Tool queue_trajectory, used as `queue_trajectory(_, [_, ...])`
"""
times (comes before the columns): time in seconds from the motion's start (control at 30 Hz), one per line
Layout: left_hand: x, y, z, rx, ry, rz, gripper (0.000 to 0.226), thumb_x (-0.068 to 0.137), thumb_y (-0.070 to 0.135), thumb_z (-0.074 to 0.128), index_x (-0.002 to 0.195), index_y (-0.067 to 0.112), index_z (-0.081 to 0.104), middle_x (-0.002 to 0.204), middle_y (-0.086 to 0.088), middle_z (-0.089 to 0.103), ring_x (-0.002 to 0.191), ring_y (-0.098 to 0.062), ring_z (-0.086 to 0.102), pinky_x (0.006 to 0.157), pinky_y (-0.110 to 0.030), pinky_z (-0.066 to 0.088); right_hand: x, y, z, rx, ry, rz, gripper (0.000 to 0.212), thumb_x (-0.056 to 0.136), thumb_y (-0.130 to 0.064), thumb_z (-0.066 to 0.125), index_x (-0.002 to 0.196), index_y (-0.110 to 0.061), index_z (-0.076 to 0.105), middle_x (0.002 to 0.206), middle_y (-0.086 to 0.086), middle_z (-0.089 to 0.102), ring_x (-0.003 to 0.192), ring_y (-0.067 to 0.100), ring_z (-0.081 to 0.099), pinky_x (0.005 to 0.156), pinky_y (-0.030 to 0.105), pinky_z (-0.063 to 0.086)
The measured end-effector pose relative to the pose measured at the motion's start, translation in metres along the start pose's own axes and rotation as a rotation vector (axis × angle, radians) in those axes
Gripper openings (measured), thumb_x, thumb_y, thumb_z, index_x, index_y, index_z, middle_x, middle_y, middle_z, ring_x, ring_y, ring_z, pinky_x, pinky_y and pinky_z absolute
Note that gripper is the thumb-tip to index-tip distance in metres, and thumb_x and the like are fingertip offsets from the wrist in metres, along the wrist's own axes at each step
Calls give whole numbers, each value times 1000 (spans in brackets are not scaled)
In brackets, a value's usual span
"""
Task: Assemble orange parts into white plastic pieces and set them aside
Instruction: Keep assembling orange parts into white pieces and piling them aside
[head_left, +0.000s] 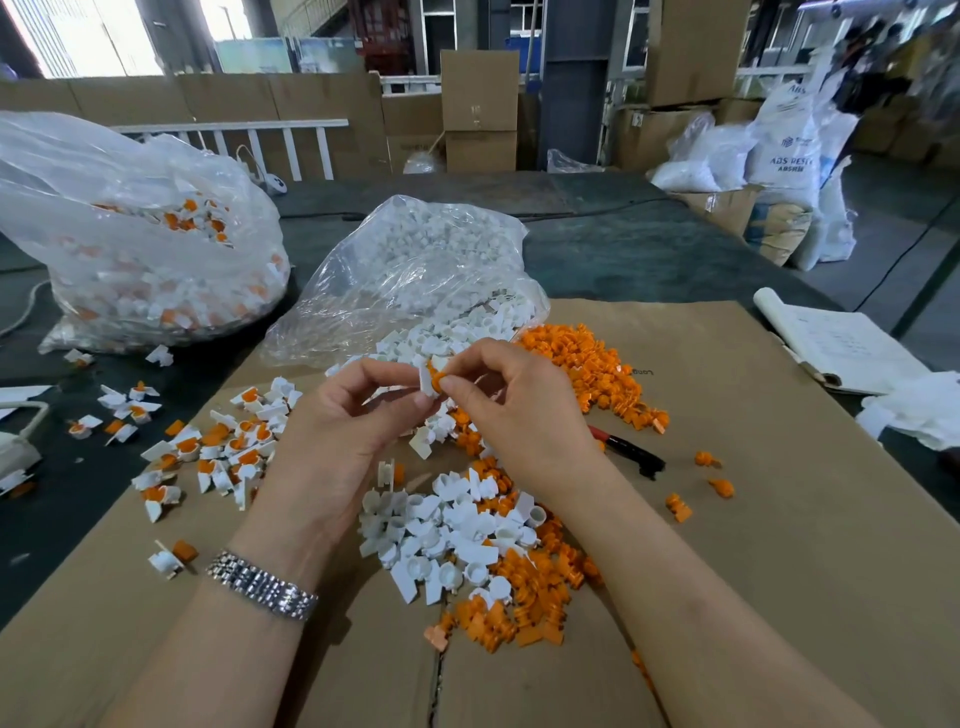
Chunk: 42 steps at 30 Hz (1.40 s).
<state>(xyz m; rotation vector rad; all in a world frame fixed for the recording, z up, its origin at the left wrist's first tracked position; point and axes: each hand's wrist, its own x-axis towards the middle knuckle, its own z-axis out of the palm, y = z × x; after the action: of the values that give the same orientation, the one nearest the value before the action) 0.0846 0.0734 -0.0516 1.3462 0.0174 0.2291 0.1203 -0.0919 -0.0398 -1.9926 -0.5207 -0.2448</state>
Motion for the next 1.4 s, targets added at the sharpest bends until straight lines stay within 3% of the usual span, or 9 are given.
queue_trajectory(0.1, [1, -1, -1, 34, -34, -2, 34, 73, 14, 87, 106, 20, 80, 108, -9, 78, 107, -28, 74, 94, -33, 58, 0, 0, -1, 12, 13, 8, 4, 95, -28, 67, 95, -26, 70, 85, -15, 64, 74, 1, 56, 65, 12, 42])
queue_trajectory(0.2, [0, 0, -1, -1, -47, -25, 31, 73, 14, 84, 105, 13, 80, 108, -13, 78, 106, -30, 75, 91, -30, 59, 0, 0, -1, 32, 19, 34, 6, 93, -29, 69, 95, -24, 72, 81, -15, 65, 72, 2, 58, 64, 15, 45])
queue_trajectory(0.33, [-2, 0, -2, 204, -6, 64, 30, 71, 27, 85, 100, 27, 80, 102, -2, 80, 98, -19, 77, 85, -23, 60, 0, -1, -3, 80, 2, 60, 10, 93, -27, 70, 97, -19, 74, 83, -10, 69, 76, 4, 63, 70, 24, 54])
queue_trajectory(0.5, [2, 2, -2, -118, -44, -37, 27, 70, 10, 81, 97, 12, 82, 103, -14, 79, 100, -28, 76, 84, -27, 60, 0, -2, -18, 223, -123, 30, 16, 91, -17, 72, 105, -24, 73, 85, -15, 68, 72, -7, 58, 69, 10, 47])
queue_trajectory(0.6, [2, 3, -2, -191, -56, -91, 25, 72, 2, 76, 96, 6, 81, 104, -18, 78, 99, -30, 76, 79, -25, 60, 0, -4, -21, 199, -153, -43, 29, 92, -15, 71, 118, -27, 69, 92, -12, 68, 76, -1, 58, 73, 16, 48])
queue_trajectory(0.83, [1, 5, 0, -204, -80, -71, 22, 72, 0, 75, 90, 9, 82, 100, -14, 79, 93, -25, 77, 79, -25, 60, -1, -2, -18, 119, -94, -136, 21, 91, -14, 72, 110, -23, 74, 94, -5, 71, 89, 13, 69, 84, 35, 58])
queue_trajectory(1.03, [1, 4, 2, -213, -62, -30, 19, 70, 2, 77, 86, 11, 82, 99, -12, 79, 94, -23, 77, 82, -26, 60, -1, -2, -11, 6, 5, -250, 15, 89, -16, 75, 104, -15, 73, 90, -7, 68, 84, 7, 65, 77, 19, 55])
queue_trajectory(1.2, [1, 5, 1, -219, -47, -71, 22, 69, 3, 78, 90, 2, 81, 104, -17, 78, 96, -26, 76, 81, -26, 60, -3, -5, -9, -38, 20, -310, 13, 88, -9, 73, 100, -12, 71, 89, -3, 66, 80, 10, 63, 74, 23, 54])
queue_trajectory(1.4, [0, 7, 1, -209, -51, -86, 19, 70, 2, 75, 88, 4, 82, 100, -15, 79, 92, -23, 77, 78, -24, 60, -4, -5, -10, 1, 0, -282, 17, 88, -8, 72, 104, -13, 72, 92, -2, 67, 82, 11, 63, 77, 24, 55])
